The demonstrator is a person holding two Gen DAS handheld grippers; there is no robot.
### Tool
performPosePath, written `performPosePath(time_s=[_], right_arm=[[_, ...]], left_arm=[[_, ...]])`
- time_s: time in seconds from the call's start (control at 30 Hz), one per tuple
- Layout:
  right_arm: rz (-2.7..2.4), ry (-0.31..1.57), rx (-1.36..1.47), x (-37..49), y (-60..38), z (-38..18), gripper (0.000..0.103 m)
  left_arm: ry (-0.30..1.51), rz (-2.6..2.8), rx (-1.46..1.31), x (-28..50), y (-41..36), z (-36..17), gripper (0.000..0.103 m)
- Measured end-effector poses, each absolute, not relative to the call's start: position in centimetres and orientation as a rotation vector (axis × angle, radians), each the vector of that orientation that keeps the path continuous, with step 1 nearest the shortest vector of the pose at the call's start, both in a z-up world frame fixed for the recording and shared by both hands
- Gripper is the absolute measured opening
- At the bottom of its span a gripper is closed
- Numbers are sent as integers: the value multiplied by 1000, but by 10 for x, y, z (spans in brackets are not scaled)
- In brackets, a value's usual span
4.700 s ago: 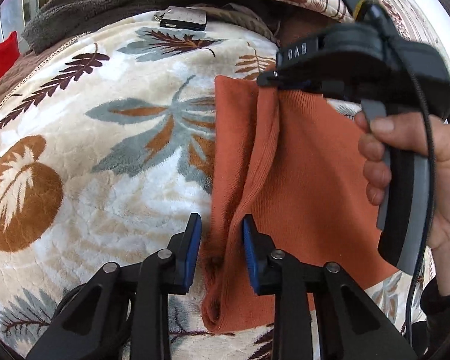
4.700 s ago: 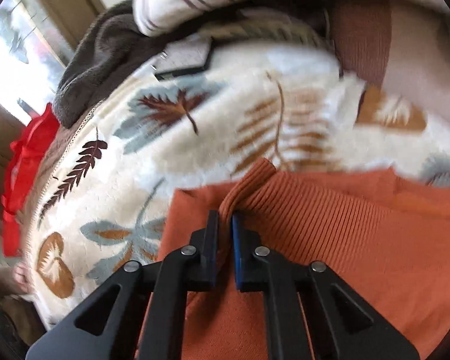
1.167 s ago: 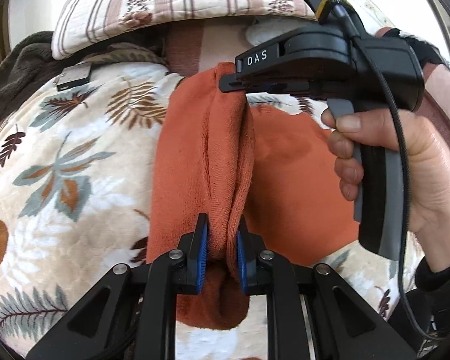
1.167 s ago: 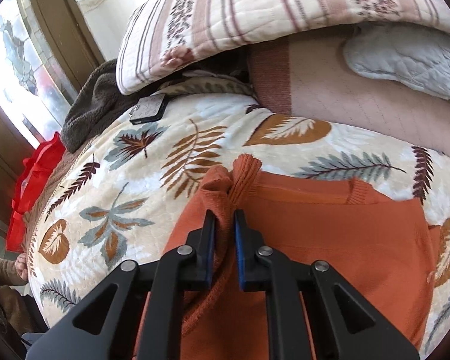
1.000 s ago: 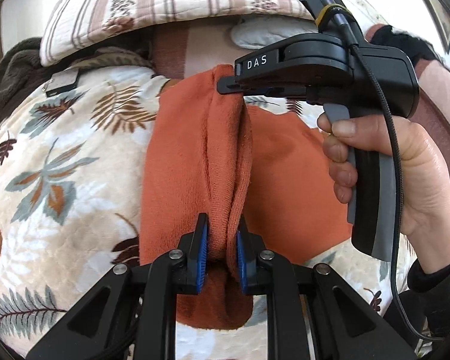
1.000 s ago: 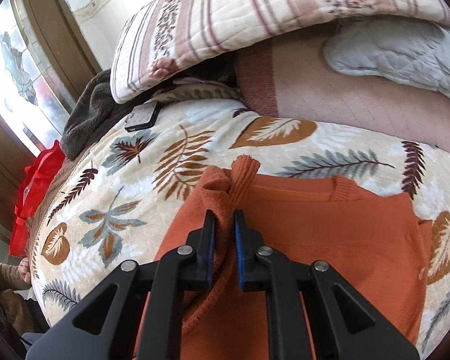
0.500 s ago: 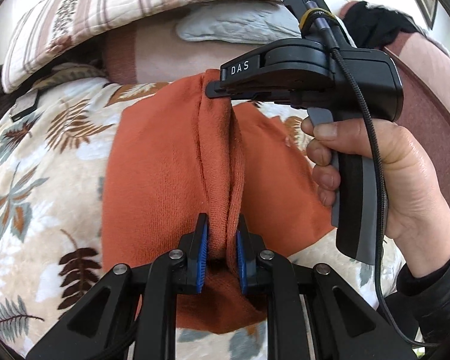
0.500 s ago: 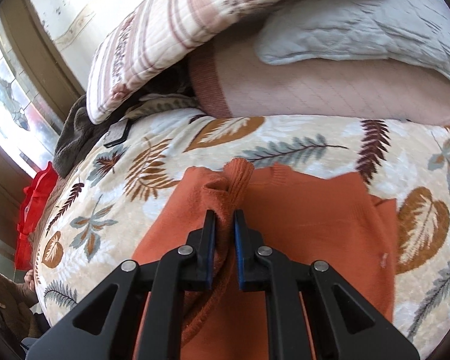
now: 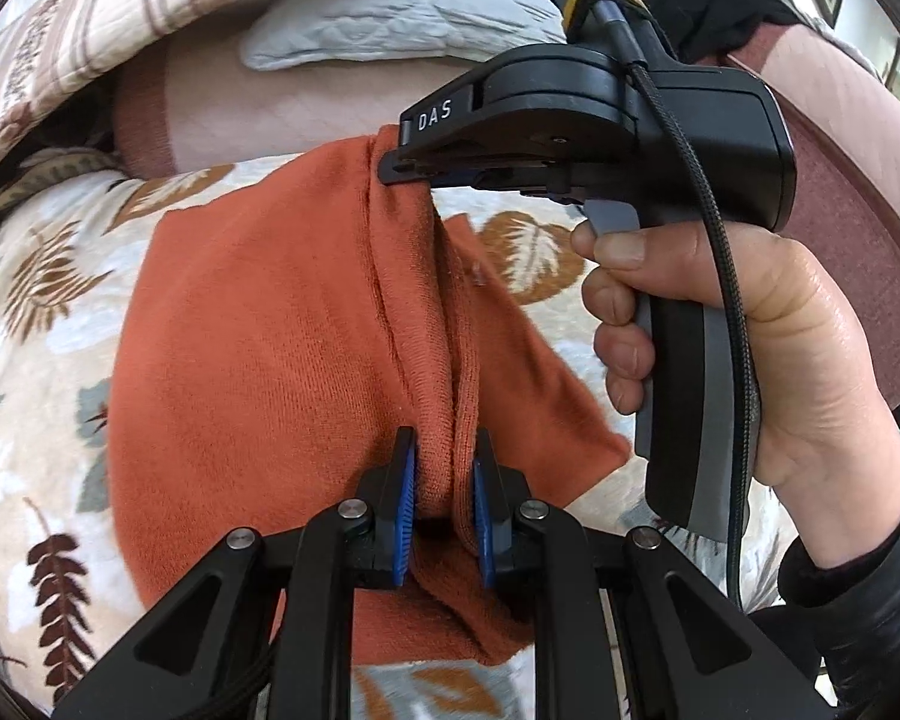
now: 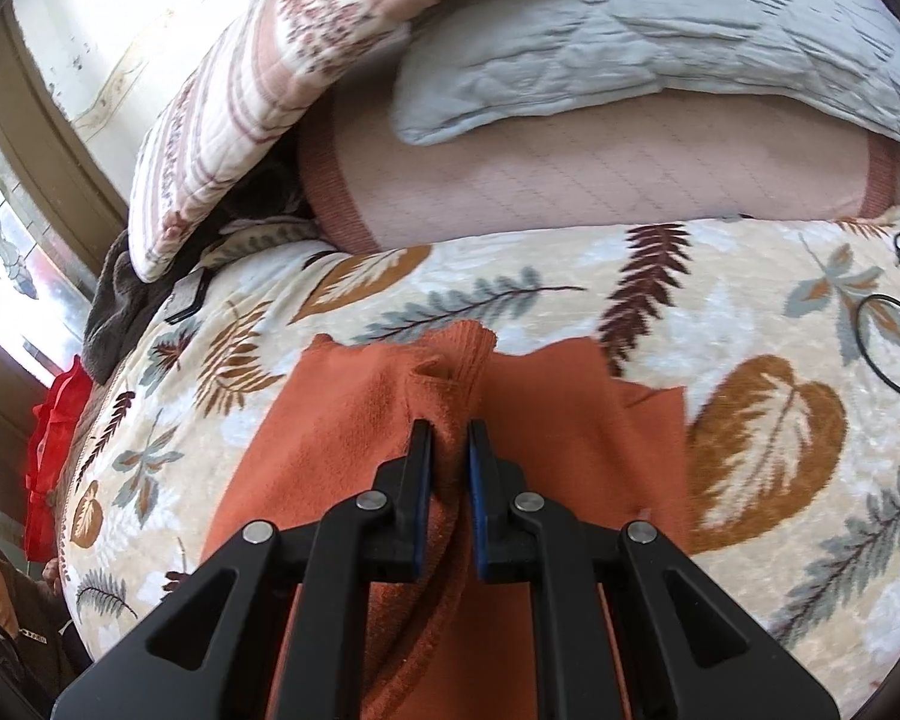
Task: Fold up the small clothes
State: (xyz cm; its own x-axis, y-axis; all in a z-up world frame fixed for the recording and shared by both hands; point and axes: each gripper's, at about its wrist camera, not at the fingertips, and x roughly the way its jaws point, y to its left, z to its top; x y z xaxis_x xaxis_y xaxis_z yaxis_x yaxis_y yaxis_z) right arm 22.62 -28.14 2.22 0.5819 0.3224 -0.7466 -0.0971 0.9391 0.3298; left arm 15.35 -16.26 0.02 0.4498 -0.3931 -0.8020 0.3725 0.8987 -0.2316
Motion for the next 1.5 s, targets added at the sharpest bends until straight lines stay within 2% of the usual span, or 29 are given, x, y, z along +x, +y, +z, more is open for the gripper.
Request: performPosePath(time_s=[0.67, 1.0, 1.07, 1.1, 1.13, 1.43, 1.47, 1.5], right_arm=[[236, 952, 320, 245, -354, -33, 12], [257, 942, 288, 242, -358, -51, 16], [229, 941, 273, 240, -361, -46, 28], [211, 934, 274, 238, -365, -43, 37], [202, 927, 282, 236, -369, -41, 39], [191, 922, 291, 181, -385, -13, 39], [199, 922, 297, 172, -384, -11, 39], [206, 929, 308, 163, -382, -9, 39]], left_arm=[[1058, -453, 62, 190, -225, -67, 16], [982, -370, 256, 175, -248, -78, 17], [980, -379, 238, 176, -244, -78, 19], [973, -399, 207, 176, -240, -76, 25], [965, -422, 177, 177, -236, -74, 32], [900, -403, 117, 161, -171, -38, 42], [896, -385, 116, 158, -157, -34, 44], [891, -367, 124, 147, -151, -29, 52]])
